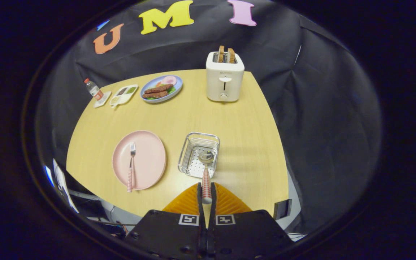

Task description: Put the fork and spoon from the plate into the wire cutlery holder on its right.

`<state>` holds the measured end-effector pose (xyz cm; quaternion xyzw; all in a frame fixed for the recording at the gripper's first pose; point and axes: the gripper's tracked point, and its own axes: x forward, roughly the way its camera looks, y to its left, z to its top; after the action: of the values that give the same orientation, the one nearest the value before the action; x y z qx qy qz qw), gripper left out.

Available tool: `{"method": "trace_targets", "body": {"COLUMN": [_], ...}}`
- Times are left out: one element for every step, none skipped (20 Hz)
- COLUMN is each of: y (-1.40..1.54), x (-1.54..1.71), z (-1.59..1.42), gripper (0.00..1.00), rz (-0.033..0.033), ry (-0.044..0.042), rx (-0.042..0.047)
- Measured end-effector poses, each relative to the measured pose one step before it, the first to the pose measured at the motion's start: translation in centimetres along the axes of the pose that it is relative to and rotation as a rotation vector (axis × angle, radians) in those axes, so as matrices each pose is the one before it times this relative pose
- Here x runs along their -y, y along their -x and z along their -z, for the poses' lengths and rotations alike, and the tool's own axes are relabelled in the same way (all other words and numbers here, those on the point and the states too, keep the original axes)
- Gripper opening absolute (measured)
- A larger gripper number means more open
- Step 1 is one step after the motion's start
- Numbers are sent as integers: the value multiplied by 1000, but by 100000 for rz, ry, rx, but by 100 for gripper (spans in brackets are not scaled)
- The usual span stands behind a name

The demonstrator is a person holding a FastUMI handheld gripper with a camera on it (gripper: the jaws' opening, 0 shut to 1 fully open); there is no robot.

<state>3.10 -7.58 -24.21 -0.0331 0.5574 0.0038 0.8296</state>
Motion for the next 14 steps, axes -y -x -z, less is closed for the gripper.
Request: {"method": "trace_targets", "body": {"y": [-473, -476, -367, -171, -107, -110, 71, 9, -29, -121, 108, 67, 82, 264], "x": [13, -156, -50, 342, 117, -115, -5, 51, 34, 79, 58, 28, -55, 18], "z": [-13, 132, -46, -384, -260, 183, 62, 224, 219, 73, 17, -7, -147, -39], "gripper": [2, 2, 2, 2, 2, 3, 3, 5, 9, 10, 16, 21, 30, 41], "rz": [258, -299, -123, 534, 50, -198, 88, 149, -89, 352, 27, -12, 122, 437], "ry": [-1058, -696, -673, -16, -9, -622, 220, 465, -434, -404, -714, -708, 96, -14], "rx": [-1538, -1545, -672, 1610, 1109, 322, 597, 171, 175, 222, 159, 786, 1059, 1023]}}
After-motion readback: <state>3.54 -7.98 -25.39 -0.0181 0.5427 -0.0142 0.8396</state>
